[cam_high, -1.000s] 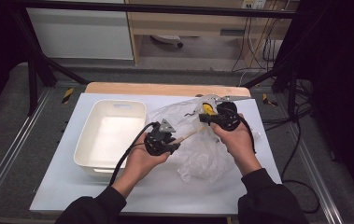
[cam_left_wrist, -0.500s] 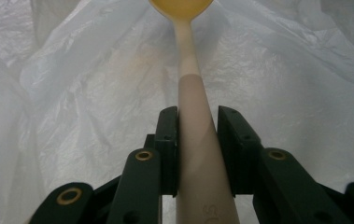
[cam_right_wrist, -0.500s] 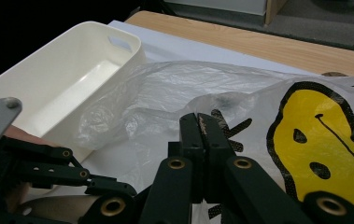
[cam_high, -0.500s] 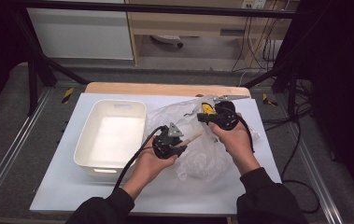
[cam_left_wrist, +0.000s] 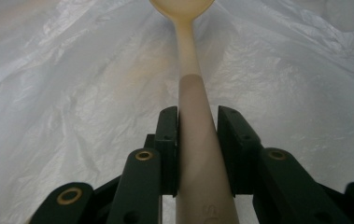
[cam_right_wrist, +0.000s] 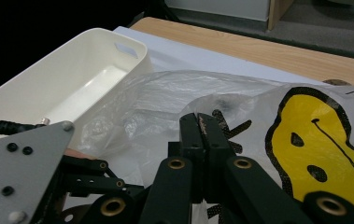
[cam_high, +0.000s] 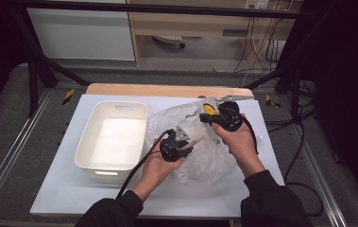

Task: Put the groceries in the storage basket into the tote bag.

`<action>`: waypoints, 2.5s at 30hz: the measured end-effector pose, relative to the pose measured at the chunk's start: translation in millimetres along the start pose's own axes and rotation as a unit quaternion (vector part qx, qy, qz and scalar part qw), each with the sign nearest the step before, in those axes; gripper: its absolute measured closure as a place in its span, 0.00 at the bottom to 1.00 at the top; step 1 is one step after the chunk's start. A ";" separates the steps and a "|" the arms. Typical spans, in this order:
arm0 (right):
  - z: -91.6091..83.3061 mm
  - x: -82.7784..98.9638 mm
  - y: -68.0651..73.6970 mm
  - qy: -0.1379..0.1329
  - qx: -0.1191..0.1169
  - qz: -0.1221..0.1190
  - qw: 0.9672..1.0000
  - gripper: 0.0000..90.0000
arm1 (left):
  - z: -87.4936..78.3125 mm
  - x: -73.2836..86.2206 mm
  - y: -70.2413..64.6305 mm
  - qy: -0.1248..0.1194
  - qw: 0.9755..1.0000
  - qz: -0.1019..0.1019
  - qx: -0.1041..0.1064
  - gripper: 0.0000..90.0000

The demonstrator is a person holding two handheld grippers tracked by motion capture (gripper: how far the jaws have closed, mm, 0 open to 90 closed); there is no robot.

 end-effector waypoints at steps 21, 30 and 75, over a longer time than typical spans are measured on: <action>-4.3 1.6 -1.5 -0.002 -0.003 -0.001 1.000 1.00 | 27.2 -10.6 -5.2 -0.031 0.999 -0.004 -0.009 0.78; -10.0 -0.3 1.3 -0.011 -0.006 -0.001 1.000 1.00 | 35.3 -9.7 -3.6 -0.025 0.999 0.004 -0.024 0.78; -14.8 -2.9 1.4 -0.008 -0.001 -0.010 1.000 1.00 | 72.8 -19.1 10.5 -0.039 0.998 -0.010 -0.039 0.78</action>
Point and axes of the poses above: each handheld gripper's, and its own axes: z roughly forward along the jaws, x roughly out of its underside, y roughly to its left, the point moved 1 cm from there along z, roughly forward along the jaws, and after that the axes turned 14 degrees about y, right-handed, at the moved point
